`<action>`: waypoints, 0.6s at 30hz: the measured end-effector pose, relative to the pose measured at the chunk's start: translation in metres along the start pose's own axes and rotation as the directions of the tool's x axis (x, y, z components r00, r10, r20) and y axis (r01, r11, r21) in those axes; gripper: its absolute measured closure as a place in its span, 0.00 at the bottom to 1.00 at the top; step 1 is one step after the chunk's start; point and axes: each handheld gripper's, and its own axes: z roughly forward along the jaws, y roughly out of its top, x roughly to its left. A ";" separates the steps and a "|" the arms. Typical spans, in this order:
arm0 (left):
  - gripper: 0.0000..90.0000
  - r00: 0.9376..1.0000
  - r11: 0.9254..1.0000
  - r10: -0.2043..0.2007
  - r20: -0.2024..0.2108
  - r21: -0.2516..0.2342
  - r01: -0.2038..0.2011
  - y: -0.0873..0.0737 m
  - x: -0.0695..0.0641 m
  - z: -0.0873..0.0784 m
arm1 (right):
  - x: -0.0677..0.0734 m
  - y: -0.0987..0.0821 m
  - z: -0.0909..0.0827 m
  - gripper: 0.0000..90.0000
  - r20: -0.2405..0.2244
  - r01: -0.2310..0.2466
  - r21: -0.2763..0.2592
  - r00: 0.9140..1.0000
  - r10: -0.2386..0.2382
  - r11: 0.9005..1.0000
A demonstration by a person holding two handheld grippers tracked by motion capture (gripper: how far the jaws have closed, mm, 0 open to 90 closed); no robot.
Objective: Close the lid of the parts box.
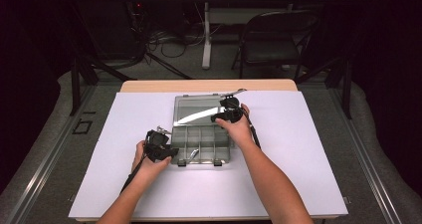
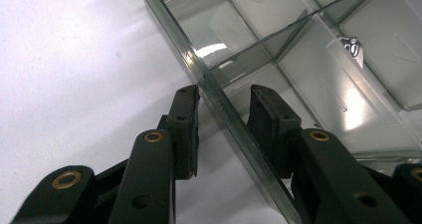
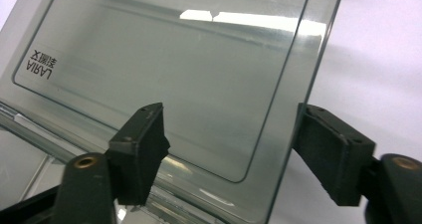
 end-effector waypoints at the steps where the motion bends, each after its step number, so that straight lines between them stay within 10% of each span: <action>1: 0.72 1.000 1.000 0.000 0.000 0.000 0.000 0.000 0.000 0.000 | 0.000 -0.001 0.003 0.35 -0.016 -0.009 -0.059 1.000 0.008 0.998; 18: 0.72 1.000 1.000 0.001 -0.002 0.000 -0.001 0.000 0.000 0.000 | -0.007 -0.004 -0.018 0.56 -0.039 0.018 -0.153 0.999 -0.024 0.988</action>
